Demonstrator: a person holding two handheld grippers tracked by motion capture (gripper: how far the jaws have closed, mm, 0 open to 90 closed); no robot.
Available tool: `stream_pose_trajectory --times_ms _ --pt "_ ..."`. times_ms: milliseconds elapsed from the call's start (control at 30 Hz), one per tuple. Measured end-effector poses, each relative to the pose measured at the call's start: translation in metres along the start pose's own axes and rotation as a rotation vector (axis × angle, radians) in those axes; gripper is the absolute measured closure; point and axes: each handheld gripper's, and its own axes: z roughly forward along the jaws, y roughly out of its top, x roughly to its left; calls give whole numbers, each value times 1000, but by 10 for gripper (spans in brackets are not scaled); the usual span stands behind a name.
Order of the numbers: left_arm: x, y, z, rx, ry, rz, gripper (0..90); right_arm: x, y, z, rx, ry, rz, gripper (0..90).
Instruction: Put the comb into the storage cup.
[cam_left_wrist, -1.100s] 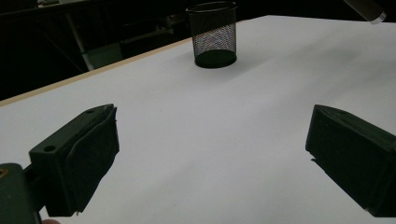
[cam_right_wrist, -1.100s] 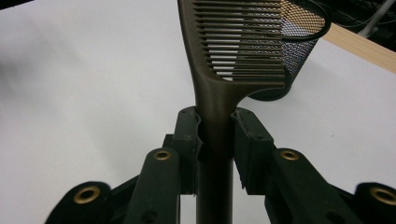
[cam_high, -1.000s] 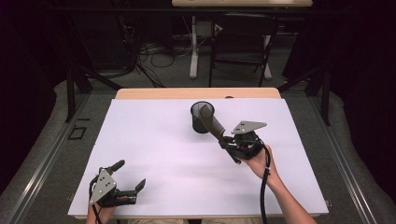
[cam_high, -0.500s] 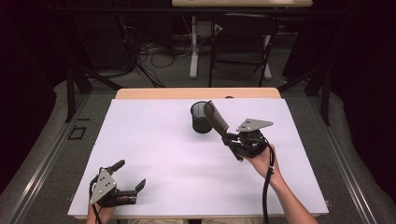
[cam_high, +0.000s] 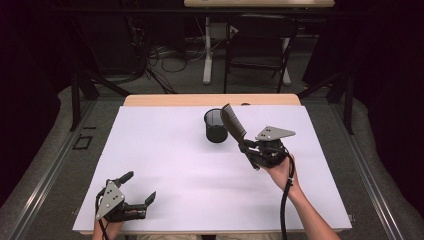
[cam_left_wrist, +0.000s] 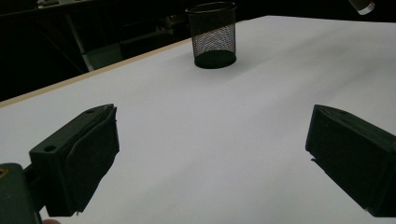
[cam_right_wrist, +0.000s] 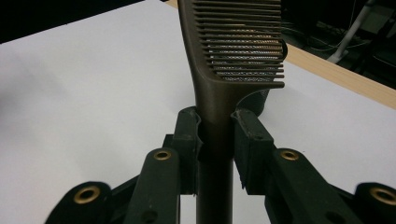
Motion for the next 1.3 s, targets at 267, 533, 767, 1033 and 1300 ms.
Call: stream_pose_trajectory --times_ms 267,533,767,1033,1300 --pt "0 0 0 1 0 -1 29 -1 -2 6 -34 -18 -7 727" --pt "0 0 1 0 -2 -2 29 -2 -3 9 -62 -31 -13 728" --pt "0 0 1 1 0 2 29 -3 -4 13 -86 -49 -14 728" --pt "0 0 0 0 0 2 29 -2 -3 14 -111 -62 -20 727" --pt "0 0 1 1 0 1 29 -3 -3 16 -129 -74 -19 728"
